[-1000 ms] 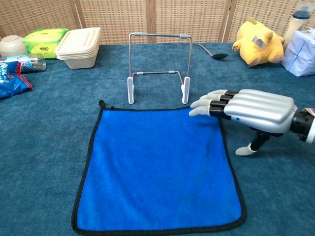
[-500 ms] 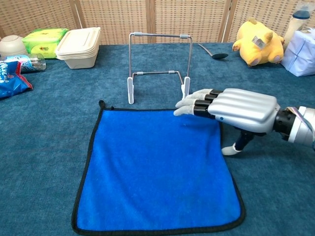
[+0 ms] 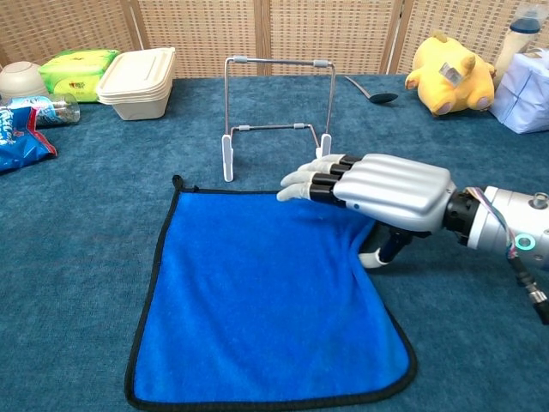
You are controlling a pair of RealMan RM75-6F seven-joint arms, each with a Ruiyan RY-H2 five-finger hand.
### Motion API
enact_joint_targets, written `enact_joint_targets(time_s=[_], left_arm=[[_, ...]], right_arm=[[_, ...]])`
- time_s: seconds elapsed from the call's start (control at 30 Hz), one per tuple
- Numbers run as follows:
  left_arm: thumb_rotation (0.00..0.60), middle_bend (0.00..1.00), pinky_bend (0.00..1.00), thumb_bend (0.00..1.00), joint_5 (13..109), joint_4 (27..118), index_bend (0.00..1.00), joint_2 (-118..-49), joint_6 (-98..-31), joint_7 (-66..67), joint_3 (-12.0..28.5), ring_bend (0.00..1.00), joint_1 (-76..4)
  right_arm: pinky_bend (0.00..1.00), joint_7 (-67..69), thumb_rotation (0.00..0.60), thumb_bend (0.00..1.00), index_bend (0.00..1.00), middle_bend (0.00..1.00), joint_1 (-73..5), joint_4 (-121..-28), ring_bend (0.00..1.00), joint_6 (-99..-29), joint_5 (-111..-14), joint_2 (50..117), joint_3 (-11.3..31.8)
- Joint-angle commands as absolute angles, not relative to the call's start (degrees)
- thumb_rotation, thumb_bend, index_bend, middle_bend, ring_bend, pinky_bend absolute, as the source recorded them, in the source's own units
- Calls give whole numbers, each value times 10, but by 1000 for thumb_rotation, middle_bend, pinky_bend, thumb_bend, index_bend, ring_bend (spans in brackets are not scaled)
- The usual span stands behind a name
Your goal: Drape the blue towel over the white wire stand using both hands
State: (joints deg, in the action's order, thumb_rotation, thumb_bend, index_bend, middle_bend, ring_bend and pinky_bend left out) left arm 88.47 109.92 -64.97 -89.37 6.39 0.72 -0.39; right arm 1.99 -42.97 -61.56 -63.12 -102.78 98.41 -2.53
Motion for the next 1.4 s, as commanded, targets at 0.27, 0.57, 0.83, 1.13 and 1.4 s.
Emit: enact_joint_targets(time_s=[0.27,0.57,0.83,1.13,1.4], left_arm=[[600,298,114,137,886,1093,346,-648,-897,55,6,190,-1],[600,298,114,139,888,1093,346,-648,-898,53,5,190,0],[600,298,114,139,889,1093,346,-647,-897,55,5,190,-1],[600,302,115,138,901,1076,349,-644,-863,94,2,189,-22],[600,314,117,142,958,1009,367,-669,-837,124,-1,201,-58]], right_arm=[[0,20,600,399,125,64,-431,-604,0,-639,-1016,1001,-20],[0,27,600,484,246,75,-428,-598,0,-650,-1012,1008,-22],[0,34,600,474,505,149,-426,-592,8,-659,-1012,1016,-25],[0,48,600,473,658,235,-426,-585,64,-670,-1011,1023,-25],[0,49,600,472,677,244,-420,-588,66,-677,-1005,1023,-25]])
